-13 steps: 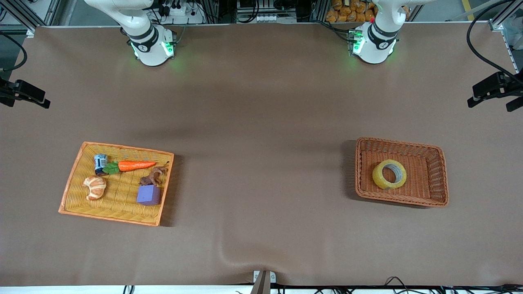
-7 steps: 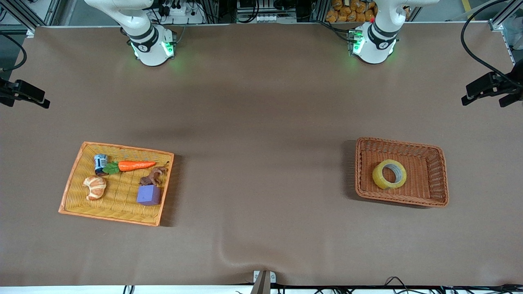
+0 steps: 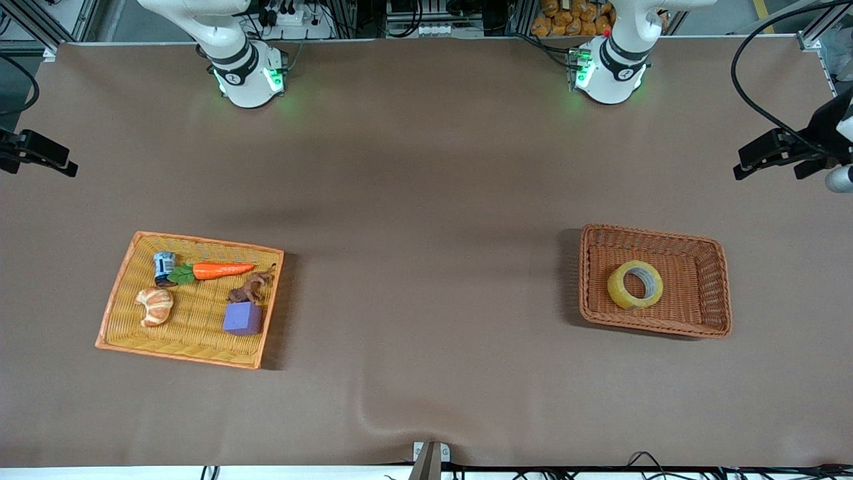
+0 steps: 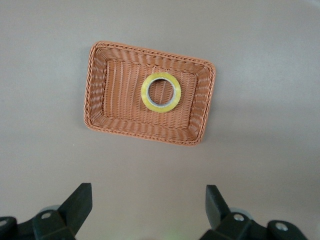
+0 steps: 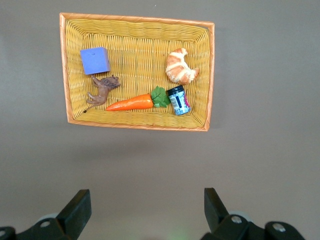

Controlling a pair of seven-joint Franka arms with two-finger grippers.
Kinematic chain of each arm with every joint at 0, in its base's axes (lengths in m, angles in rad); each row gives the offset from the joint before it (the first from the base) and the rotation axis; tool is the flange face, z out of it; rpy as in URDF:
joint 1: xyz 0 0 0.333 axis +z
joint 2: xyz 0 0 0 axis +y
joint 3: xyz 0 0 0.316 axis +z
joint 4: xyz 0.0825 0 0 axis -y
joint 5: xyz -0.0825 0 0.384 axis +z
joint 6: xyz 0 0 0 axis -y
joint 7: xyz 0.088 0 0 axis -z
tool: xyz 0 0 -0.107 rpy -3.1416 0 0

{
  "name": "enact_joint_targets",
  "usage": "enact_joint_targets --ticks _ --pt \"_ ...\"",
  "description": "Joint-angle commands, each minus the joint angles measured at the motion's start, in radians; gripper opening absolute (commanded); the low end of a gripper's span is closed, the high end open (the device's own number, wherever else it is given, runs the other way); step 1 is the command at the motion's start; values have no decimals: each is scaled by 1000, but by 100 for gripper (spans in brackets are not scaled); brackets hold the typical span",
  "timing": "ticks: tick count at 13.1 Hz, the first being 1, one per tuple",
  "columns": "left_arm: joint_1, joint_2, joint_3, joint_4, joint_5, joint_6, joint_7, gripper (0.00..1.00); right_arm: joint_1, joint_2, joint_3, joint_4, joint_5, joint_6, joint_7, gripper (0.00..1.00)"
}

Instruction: Transfer tape with both arms

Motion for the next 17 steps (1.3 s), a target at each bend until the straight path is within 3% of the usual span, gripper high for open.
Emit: enact_joint_targets --ticks 1,6,17 --pt "6 -23 -45 -9 37 -15 -34 100 -15 8 16 22 0 -14 -11 100" --pt "58 -31 -132 -15 35 -16 -39 100 -20 21 18 19 35 -12 -60 100" --pt "54 -39 -128 -13 89 -36 -45 100 -22 22 16 4 33 -8 -62 100"
